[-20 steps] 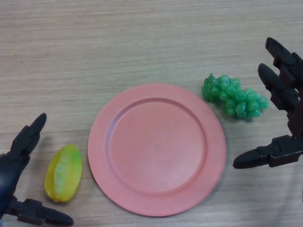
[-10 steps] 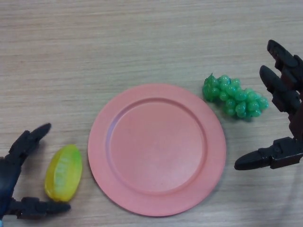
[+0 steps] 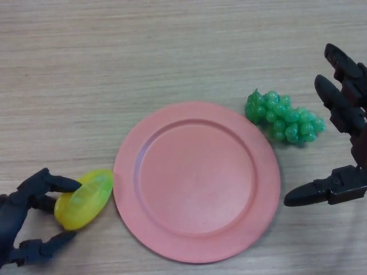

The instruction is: Pick up the yellow starfruit and place it on the plate

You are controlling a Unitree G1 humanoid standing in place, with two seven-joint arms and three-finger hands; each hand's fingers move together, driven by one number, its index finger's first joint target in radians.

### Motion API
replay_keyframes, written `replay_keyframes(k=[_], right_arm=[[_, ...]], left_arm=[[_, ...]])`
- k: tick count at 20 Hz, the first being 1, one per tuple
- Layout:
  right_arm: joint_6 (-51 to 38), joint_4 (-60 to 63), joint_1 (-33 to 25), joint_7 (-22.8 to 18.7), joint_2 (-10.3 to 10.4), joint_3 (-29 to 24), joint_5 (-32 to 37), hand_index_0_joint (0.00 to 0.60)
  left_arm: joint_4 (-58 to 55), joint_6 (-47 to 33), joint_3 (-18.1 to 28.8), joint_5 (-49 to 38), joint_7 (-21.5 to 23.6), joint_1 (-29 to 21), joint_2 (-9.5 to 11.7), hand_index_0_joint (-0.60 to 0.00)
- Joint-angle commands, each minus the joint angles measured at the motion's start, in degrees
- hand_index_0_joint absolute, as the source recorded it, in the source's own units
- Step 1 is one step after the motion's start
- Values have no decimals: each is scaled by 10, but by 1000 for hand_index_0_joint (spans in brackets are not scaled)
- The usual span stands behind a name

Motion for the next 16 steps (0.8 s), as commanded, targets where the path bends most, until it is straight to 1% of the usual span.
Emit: replay_keyframes(k=[1, 2, 3, 6, 7, 8, 10, 11, 13, 14, 15, 16], right_arm=[[-49, -45, -10, -9, -11, -33, 15, 0], [-48, -45, -9, -10, -10, -32, 16, 0], [-42, -51, -9, -8, -11, -33, 15, 0], [-39, -55, -11, -7, -11, -33, 17, 0], [-40, -54, -12, -7, -12, -32, 13, 0], [-39, -55, -12, -7, -12, -32, 13, 0], [-46, -51, -14, -9, -12, -29, 4, 0], [-47, -51, -15, -9, -12, -29, 3, 0], [-43, -51, -16, -9, -12, -30, 6, 0], [-41, -51, -17, -9, -12, -30, 6, 0], [-44, -51, -16, -9, -12, -31, 5, 0], [-44, -50, -16, -9, -12, -31, 5, 0]], left_arm=[[-33, -37, 82, -2, 78, -19, 26, -600], [-32, -45, 88, 1, 105, -26, 28, -600], [-46, -44, 101, -29, 146, -37, 32, -600], [-71, -68, 117, -59, 165, -44, 33, -600], [-88, -71, 123, -32, 189, -49, 33, -600], [-94, -74, 123, -23, 196, -50, 32, -600], [-123, -85, 119, -9, 199, -50, 29, -600], [-149, -82, 111, -13, 174, -43, 23, -600], [-178, -71, 105, -9, 147, -43, 15, -600], [-186, -67, 103, -7, 141, -43, 14, -600], [-206, -44, 102, -17, 125, -49, 15, -600], [-213, -35, 101, -17, 120, -54, 17, -600]])
